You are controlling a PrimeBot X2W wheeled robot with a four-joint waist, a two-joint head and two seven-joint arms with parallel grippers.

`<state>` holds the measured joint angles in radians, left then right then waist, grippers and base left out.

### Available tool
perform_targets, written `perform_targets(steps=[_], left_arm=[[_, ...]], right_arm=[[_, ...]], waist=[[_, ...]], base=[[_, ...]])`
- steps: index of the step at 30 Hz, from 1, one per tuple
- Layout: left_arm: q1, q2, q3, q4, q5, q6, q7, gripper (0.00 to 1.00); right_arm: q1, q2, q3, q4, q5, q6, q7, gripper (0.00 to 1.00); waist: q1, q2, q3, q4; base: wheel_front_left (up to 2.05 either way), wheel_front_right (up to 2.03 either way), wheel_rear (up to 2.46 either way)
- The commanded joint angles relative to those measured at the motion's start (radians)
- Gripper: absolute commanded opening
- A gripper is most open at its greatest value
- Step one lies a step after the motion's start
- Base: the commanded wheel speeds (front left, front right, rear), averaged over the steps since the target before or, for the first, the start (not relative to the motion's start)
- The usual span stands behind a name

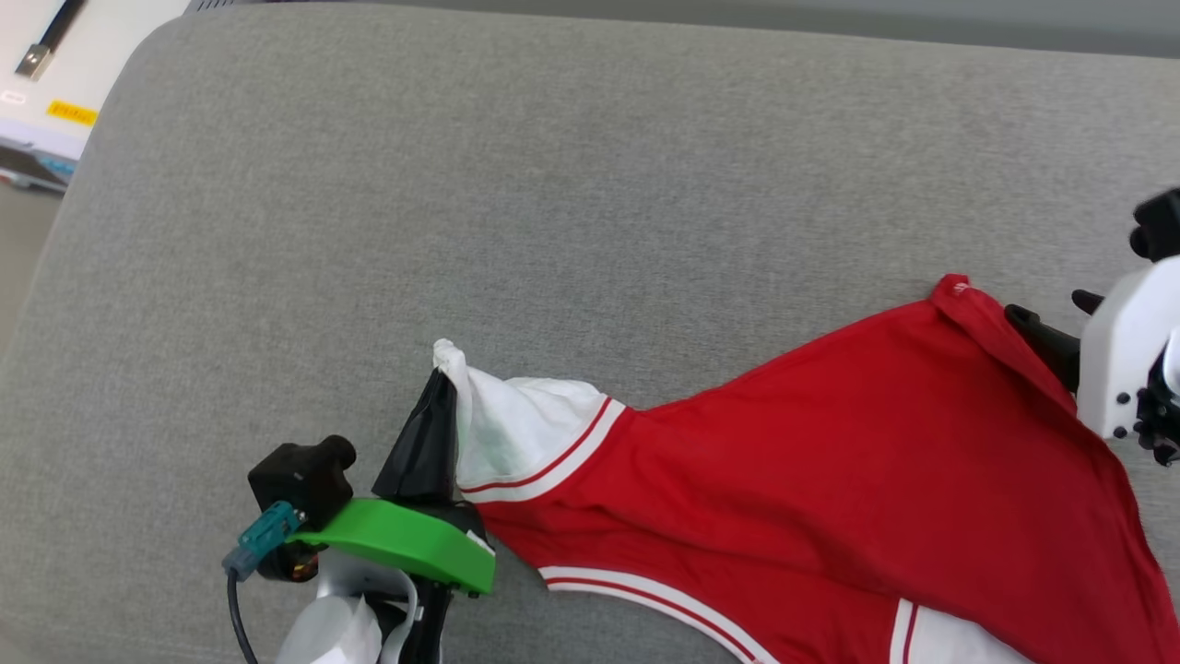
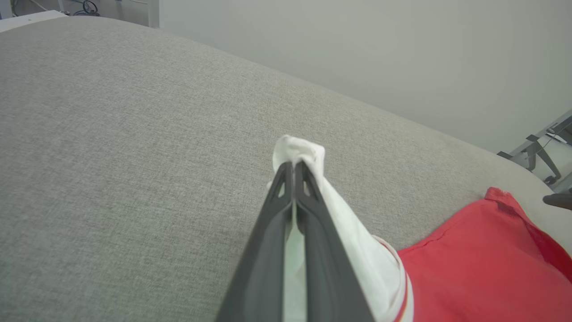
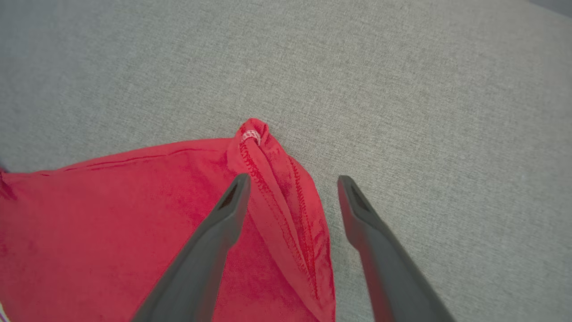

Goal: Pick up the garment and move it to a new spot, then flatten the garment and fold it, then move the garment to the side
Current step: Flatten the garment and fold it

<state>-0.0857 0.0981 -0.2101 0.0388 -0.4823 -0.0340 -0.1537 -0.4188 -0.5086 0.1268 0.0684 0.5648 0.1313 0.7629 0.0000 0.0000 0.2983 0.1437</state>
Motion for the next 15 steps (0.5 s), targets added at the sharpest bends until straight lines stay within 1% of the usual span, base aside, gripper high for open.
perform_targets(steps=[1, 5, 12, 15], left_arm=[[-0.023, -0.005, -0.004, 0.008, 0.002, -0.011, -0.011, 0.0], [-0.05, -0.011, -0.017, 0.026, 0.001, -0.02, -0.032, 0.0], [-0.085, -0.019, -0.032, 0.06, -0.005, -0.032, -0.061, 0.0], [-0.089, -0.021, -0.033, 0.076, -0.009, -0.035, -0.07, 0.0]], right_arm=[[-0.032, -0.013, 0.03, 0.01, 0.014, -0.001, 0.035, 1.0], [-0.105, -0.055, 0.137, 0.044, 0.033, -0.001, 0.102, 1.0], [-0.173, -0.12, 0.309, 0.158, 0.04, -0.001, 0.087, 1.0], [-0.166, -0.129, 0.362, 0.216, 0.072, -0.001, 0.097, 1.0]], waist=[[0.0, 0.0, 0.036, 0.037], [0.0, 0.0, 0.062, 0.058], [0.0, 0.0, 0.102, 0.087], [0.0, 0.0, 0.105, 0.091]], base=[[0.0, 0.0, 0.0], [0.0, 0.0, 0.0], [0.0, 0.0, 0.0], [0.0, 0.0, 0.0]])
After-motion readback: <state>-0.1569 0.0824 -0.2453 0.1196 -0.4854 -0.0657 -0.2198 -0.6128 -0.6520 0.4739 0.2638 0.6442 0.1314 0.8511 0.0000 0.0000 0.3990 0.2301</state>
